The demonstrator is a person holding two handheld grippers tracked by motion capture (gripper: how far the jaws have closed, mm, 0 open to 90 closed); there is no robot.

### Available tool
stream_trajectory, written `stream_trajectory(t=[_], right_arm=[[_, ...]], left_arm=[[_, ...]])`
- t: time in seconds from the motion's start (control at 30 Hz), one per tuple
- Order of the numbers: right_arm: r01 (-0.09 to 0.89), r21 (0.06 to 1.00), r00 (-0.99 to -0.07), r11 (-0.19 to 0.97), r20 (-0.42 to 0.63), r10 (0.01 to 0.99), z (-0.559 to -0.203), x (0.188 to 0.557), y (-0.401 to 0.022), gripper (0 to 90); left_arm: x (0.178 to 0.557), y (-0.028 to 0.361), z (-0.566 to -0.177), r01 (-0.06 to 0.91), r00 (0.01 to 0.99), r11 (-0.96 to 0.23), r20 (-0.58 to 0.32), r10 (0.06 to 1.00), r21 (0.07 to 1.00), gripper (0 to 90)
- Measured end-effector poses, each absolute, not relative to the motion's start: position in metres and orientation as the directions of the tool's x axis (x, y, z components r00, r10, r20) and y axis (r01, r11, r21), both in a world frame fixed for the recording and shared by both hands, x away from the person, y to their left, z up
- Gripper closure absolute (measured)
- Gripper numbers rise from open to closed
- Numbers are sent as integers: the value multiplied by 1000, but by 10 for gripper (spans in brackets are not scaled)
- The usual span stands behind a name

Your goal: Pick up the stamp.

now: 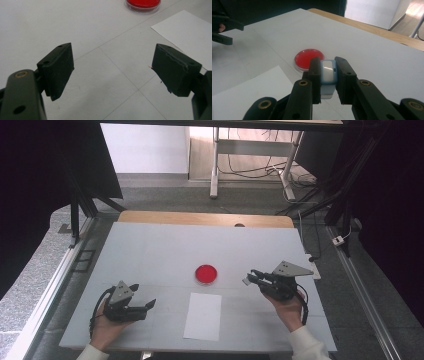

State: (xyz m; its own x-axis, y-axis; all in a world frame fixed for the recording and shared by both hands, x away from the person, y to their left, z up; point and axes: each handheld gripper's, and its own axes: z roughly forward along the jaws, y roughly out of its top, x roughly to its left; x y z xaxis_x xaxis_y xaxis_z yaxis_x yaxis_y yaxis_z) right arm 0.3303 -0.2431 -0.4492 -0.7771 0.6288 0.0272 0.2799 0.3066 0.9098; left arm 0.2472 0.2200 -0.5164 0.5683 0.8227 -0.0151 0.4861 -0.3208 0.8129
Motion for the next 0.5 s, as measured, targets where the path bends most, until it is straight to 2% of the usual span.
stream_trajectory(t=[0.5], right_arm=[[263,904,-819,336,25,574,-455,324,-212,752]], left_arm=[[254,217,-517,481,578,-314,-28,815,819,180]])
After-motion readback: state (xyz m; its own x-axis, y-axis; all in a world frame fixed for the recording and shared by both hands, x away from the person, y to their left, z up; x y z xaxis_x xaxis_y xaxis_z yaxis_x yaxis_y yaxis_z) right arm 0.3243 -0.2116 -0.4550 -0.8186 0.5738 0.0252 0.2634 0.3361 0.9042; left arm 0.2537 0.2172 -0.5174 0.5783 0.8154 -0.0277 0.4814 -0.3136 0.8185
